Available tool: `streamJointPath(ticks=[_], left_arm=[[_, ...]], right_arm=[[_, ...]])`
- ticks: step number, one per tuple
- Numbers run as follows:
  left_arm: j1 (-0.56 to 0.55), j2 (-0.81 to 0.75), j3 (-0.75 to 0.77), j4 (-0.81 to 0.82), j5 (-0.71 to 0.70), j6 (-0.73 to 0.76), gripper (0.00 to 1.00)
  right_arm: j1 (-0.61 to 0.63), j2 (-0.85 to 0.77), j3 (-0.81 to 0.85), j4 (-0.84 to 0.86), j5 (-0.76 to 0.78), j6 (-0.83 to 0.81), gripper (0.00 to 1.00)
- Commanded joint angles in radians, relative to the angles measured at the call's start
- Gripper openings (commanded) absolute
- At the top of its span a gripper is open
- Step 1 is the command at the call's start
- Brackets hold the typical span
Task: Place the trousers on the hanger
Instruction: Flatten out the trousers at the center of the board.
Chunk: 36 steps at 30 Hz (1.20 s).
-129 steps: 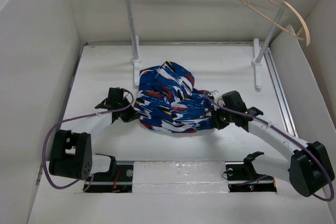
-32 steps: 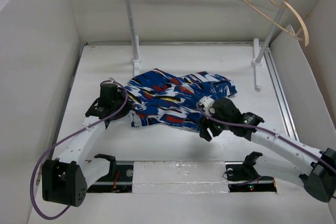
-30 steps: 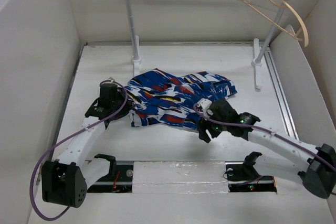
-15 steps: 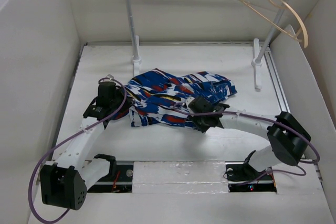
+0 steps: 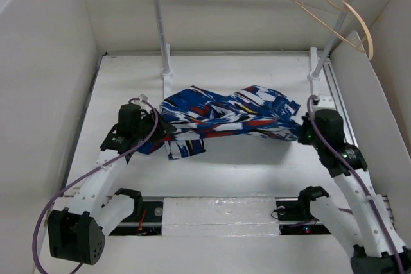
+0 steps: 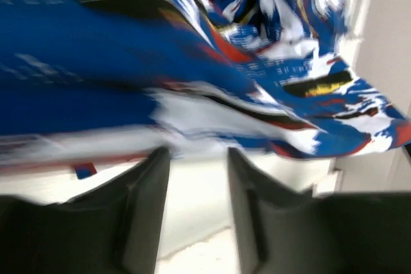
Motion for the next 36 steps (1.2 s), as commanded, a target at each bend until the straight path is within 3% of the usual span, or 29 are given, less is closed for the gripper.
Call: streamJointPath(ticks=[1,2,5,8,10,12,13,17,21,22,23,24,27,31,32,34,36], left_arm=[[0.014,-0.039,-0.018,0.03,0.146,0.036,0.41],[0.014,-0.044,-0.009,0.015,0.163,0.076,0.65],[0.014,-0.088,0.079,-0.123,0.054,0.165,0.86],[0.014,-0.105,0.149,-0.274,-0.195,0.149,0.85],[0.014,-0.121,0.119,-0.332,-0.32,0.075,0.84],[0.014,-0.139,0.128,-0.39,-0.419,-0.027,0.83],[0.033,-0.142,0.134,-0.416,-0.44,-0.071,0.85],[0.057,-0.136,0.088,-0.499,-0.414,-0.195,0.86],[0.057,-0.148,-0.018,-0.469,-0.333,-0.263,0.84],[0.057,-0.138,-0.031,-0.453,-0.327,-0.293,0.83],[0.057,-0.137,-0.042,-0.453,-0.326,-0.306,0.82],[0.057,-0.127,-0.05,-0.423,-0.317,-0.315,0.81],[0.057,-0.111,-0.102,-0.337,-0.342,-0.355,0.73],[0.057,-0.058,-0.162,-0.234,-0.4,-0.398,0.44],[0.057,-0.046,-0.165,-0.176,-0.399,-0.405,0.21],[0.057,-0.021,-0.121,-0.136,-0.411,-0.416,0.0],[0.038,-0.013,-0.047,-0.12,-0.42,-0.418,0.0]], right_arm=[[-0.165,-0.019,0.049,-0.159,0.096,-0.032,0.0],[-0.188,-0.021,0.058,-0.175,0.094,-0.035,0.0],[-0.282,-0.046,0.073,-0.19,0.123,-0.028,0.0],[-0.349,-0.077,0.087,-0.149,0.108,-0.044,0.02],[-0.339,-0.064,0.13,-0.143,0.125,-0.081,0.28],[-0.328,-0.01,0.156,-0.074,0.049,-0.221,0.74],[-0.316,0.022,0.214,-0.083,0.034,-0.238,0.77],[-0.267,0.137,0.297,-0.124,-0.168,-0.346,0.77],[-0.157,0.147,0.247,-0.077,-0.298,-0.399,0.65],[-0.103,0.148,0.204,-0.04,-0.337,-0.402,0.55],[-0.077,0.154,0.204,-0.025,-0.337,-0.402,0.55],[-0.049,0.163,0.167,-0.012,-0.372,-0.397,0.45],[0.08,0.208,0.104,0.046,-0.382,-0.379,0.47],[0.189,0.259,0.029,0.138,-0.314,-0.334,0.55],[0.189,0.274,0.006,0.174,-0.316,-0.331,0.56],[0.173,0.331,-0.047,0.19,-0.319,-0.293,0.55],[0.148,0.37,-0.103,0.274,-0.34,-0.262,0.54]])
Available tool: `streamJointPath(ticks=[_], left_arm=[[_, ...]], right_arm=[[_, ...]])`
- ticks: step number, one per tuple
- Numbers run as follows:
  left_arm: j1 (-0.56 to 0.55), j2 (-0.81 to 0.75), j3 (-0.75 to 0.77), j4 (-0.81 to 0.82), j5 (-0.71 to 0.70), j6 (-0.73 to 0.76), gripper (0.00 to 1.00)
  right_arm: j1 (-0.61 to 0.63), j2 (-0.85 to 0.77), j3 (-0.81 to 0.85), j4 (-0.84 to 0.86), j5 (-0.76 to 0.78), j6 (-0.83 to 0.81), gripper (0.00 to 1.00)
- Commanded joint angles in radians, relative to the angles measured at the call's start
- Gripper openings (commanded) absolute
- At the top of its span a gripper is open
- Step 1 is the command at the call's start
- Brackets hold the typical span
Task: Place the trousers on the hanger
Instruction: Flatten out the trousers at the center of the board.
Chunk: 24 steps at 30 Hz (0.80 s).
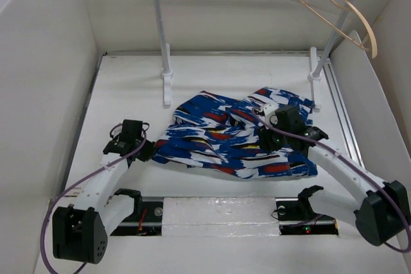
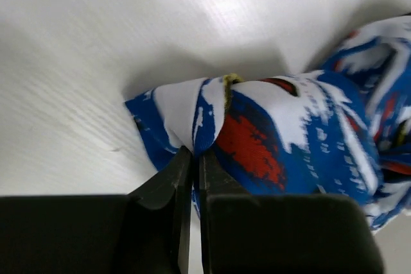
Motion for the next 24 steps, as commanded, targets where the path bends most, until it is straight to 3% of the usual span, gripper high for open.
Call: streamJointPath(ticks=[1,4,9,12,15,17,20,22,24], left_arm=[[-0.047,0.001,0.217,0.101,-0.082,-0.031,0.0],[-0.181,0.012,0.489,0.012,-0.217,-0.001,0.0],[-0.431,0.056,0.743,-0.115,-0.398,0.014,0.0],[-0.444,0.11,0.833,-0.144,-0.362,0.106,0.0],[-0.444,0.119,0.78,-0.21,-0.383,0.143,0.0],[-0.444,0.104,0.636,-0.255,-0.402,0.129,0.0],[-0.444,0.035,0.391,-0.167,-0.252,0.105,0.0],[-0.444,0.015,0.329,-0.131,-0.256,0.089,0.0],[-0.444,0.062,0.367,-0.12,-0.284,0.132,0.0]], right_arm=[[-0.035,0.084,-0.098,0.171,-0.027,0.072,0.53],[-0.059,0.195,-0.141,0.26,-0.034,0.101,0.51],[-0.099,0.305,-0.201,0.392,-0.067,0.157,0.46],[-0.099,0.323,-0.186,0.396,-0.055,0.17,0.45],[-0.099,0.282,-0.176,0.356,-0.031,0.176,0.45],[-0.099,0.256,-0.186,0.351,-0.029,0.179,0.44],[-0.108,0.25,-0.186,0.33,-0.035,0.171,0.43],[-0.117,0.242,-0.175,0.311,-0.034,0.176,0.42],[-0.117,0.224,-0.167,0.285,-0.017,0.17,0.41]])
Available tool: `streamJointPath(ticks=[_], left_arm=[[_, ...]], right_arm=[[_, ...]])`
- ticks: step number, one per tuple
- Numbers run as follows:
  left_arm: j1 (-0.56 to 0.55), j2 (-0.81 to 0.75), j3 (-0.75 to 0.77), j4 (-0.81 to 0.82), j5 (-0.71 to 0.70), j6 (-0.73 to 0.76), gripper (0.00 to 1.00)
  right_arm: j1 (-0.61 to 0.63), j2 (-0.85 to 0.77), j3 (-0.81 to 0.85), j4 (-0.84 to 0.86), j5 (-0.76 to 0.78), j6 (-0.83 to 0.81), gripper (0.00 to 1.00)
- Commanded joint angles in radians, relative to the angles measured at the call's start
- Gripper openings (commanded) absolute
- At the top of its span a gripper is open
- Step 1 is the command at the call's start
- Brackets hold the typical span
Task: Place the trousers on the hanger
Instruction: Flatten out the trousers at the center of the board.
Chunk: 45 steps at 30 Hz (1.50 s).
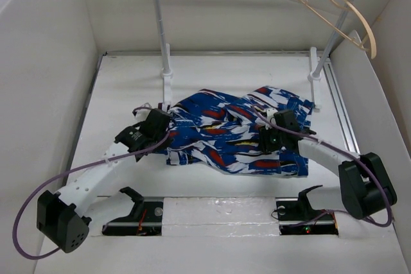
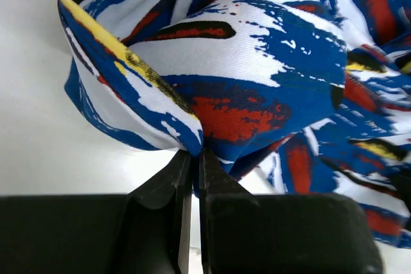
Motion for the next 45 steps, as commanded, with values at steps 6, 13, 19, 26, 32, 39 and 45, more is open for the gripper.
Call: streamJointPath(ticks=[6,13,19,26,32,39,45], left_arm=[[-0.094,0.272,0.269,-0.063,0.01,0.2,0.25],[0.065,0.046,0.284,0.039,-0.15,0.125,0.82],[0.581,-0.045,0.047,0.178,0.208,0.145,0.83],[0.909,0.214,-0.076,0.384,0.522,0.301,0.79],[0.843,0.478,-0.017,0.381,0.554,0.384,0.76],[0.793,0.486,-0.109,0.496,0.594,0.354,0.02],[0.792,0.242,-0.068,0.403,0.583,0.314,0.0]], right_arm=[[-0.011,-0.082,0.07,-0.154,0.075,-0.034,0.44],[0.038,-0.14,0.134,-0.221,0.113,-0.087,0.51],[0.074,-0.153,0.177,-0.261,0.119,-0.13,0.53],[0.138,-0.177,0.156,-0.243,0.086,-0.14,0.53],[0.172,-0.177,0.142,-0.232,0.078,-0.136,0.54],[0.172,-0.185,0.145,-0.22,0.076,-0.135,0.54],[0.172,-0.153,0.124,-0.197,0.069,-0.124,0.54]])
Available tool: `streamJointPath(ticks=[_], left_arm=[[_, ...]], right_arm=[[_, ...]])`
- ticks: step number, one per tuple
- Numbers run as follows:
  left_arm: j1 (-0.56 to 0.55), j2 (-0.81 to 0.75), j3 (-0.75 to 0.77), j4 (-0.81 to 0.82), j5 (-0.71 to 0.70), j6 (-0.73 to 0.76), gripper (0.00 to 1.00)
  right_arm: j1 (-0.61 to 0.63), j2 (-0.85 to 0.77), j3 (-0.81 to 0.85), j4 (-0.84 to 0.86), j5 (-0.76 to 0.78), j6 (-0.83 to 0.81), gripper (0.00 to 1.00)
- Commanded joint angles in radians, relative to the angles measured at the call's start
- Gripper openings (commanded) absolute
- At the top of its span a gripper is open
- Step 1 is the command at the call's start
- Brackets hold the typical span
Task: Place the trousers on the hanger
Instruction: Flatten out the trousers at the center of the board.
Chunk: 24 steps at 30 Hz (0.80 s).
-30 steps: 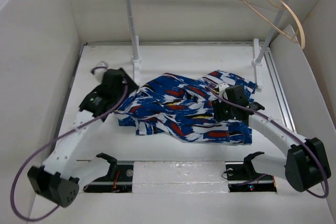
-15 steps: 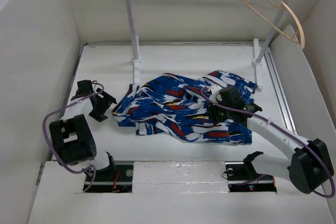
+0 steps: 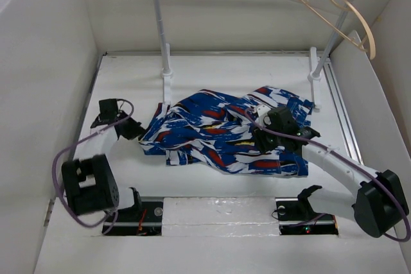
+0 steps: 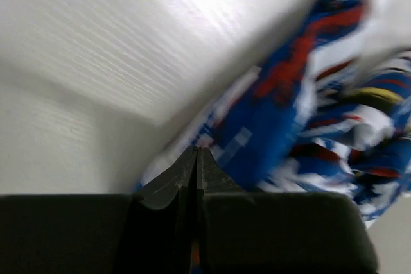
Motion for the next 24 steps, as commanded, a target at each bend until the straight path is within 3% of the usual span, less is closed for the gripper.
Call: streamJointPath(ticks=[1,6,8,10,11,15,17,18,19,24], left_arm=[[0.002,-0.248,0.043,-0.076,-0.019,-0.046,0.0],[0.002,-0.491,0.158,-0.287,-0.176,-0.068,0.0],[-0.037,-0.551,0.274,-0.491,-0.454,-0.06,0.0],[-0.05,-0.572,0.303,-0.521,-0.526,-0.051,0.0],[-0.062,-0.575,0.289,-0.51,-0.527,-0.024,0.0],[-0.062,-0.441,0.122,-0.354,-0.259,0.058,0.34],[-0.062,-0.335,0.108,-0.285,-0.235,0.078,0.45],[-0.062,-0.304,0.135,-0.283,-0.237,0.114,0.58],[-0.062,-0.251,0.148,-0.283,-0.238,0.133,0.65],[-0.074,-0.144,0.154,-0.241,-0.133,0.219,0.69]], right_arm=[[0.008,0.015,-0.021,0.051,-0.018,0.007,0.54],[0.008,0.022,-0.041,0.069,-0.028,0.007,0.54],[0.008,0.031,-0.044,0.073,-0.034,0.001,0.54],[0.008,0.036,-0.042,0.074,-0.038,-0.008,0.54],[0.008,0.047,-0.042,0.076,-0.043,-0.01,0.54],[0.008,0.068,-0.03,0.094,-0.074,-0.027,0.55],[0.008,0.071,-0.024,0.091,-0.08,-0.039,0.55],[0.008,0.07,-0.02,0.085,-0.084,-0.042,0.56],[0.008,0.067,-0.015,0.083,-0.086,-0.048,0.56],[0.008,0.048,-0.027,0.1,-0.089,-0.036,0.56]])
